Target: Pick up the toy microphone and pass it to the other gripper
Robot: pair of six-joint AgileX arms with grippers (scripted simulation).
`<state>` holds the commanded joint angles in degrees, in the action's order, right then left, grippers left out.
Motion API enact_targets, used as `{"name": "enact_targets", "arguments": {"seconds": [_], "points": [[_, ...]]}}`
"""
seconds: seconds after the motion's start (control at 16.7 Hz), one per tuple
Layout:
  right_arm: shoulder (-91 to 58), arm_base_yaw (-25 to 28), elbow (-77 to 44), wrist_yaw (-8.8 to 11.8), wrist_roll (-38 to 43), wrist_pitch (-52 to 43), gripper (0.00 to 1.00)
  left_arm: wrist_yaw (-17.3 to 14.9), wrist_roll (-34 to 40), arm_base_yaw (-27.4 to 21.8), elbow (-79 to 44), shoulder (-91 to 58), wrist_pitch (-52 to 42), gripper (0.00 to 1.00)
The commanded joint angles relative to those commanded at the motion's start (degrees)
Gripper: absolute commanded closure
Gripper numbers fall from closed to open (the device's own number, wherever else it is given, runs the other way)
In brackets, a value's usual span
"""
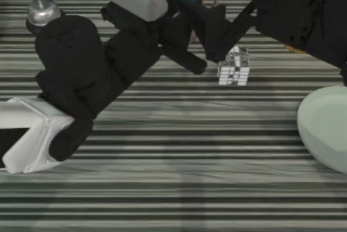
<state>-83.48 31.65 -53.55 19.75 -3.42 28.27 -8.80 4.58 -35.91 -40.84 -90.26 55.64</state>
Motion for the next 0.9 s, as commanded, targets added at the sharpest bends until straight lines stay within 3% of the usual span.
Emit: {"name": "enact_targets", "arguments": {"seconds": [0.24,0.54,0.9], "points": [[-8.43,2.65,-6.86,-2.75,0.09,1.49,0.00,0.00,0.00,0.00,0.00,0.00,0.00,1.00],[-9.20,2.97,-7.60,-3.07,0.10,1.63,0.00,0.00,0.00,0.00,0.00,0.00,0.00,1.00],[-9.20,2.97,-7.60,-3.07,0.10,1.63,0.45,0.00,0.00,0.00,0.00,0.00,0.00,1.00]]}}
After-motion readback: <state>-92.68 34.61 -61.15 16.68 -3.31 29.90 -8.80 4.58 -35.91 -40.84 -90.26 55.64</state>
